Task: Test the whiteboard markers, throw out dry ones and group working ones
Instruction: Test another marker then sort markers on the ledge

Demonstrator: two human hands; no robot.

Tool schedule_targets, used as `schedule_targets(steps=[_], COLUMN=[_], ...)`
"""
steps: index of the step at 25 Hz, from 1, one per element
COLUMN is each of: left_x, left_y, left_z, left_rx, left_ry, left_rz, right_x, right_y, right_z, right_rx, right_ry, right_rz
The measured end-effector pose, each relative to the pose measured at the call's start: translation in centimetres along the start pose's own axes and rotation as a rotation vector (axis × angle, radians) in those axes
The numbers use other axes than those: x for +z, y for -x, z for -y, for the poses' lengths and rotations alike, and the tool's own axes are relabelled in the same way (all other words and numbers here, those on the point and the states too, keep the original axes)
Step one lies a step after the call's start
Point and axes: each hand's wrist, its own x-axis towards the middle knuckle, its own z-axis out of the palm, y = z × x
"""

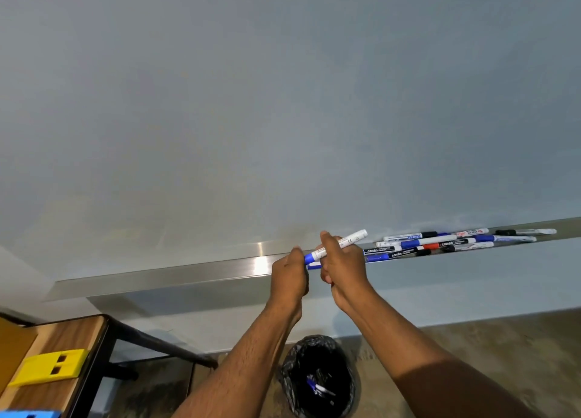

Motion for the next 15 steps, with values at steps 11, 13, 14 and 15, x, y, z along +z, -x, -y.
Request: schedule_targets(steps=[11, 13, 14, 15], left_x=[-8.6, -5.1, -4.2, -3.8], left_y=[-6.9, -5.7, -5.1, -4.5], left_z=[0.1, -0.6, -1.6, -3.2], left_rx=[0.106, 0.220, 0.290, 0.371], left_ry=[-0.235, -0.289, -0.312, -0.351], left_rz=[-0.271, -0.176, -0.167, -0.180], right_x=[-5.9, -2.3, -1.3, -0.7], right_y=[-6.8, -4.8, -4.0, -3.3], right_z=[5.3, 2.6, 2.2, 2.6], right_rx=[-0.195, -0.190, -0.210, -0.255], right_ry=[-0.219, -0.071, -0.014, 0.039], right_rz=[-0.240, -0.014, 0.050, 0.081])
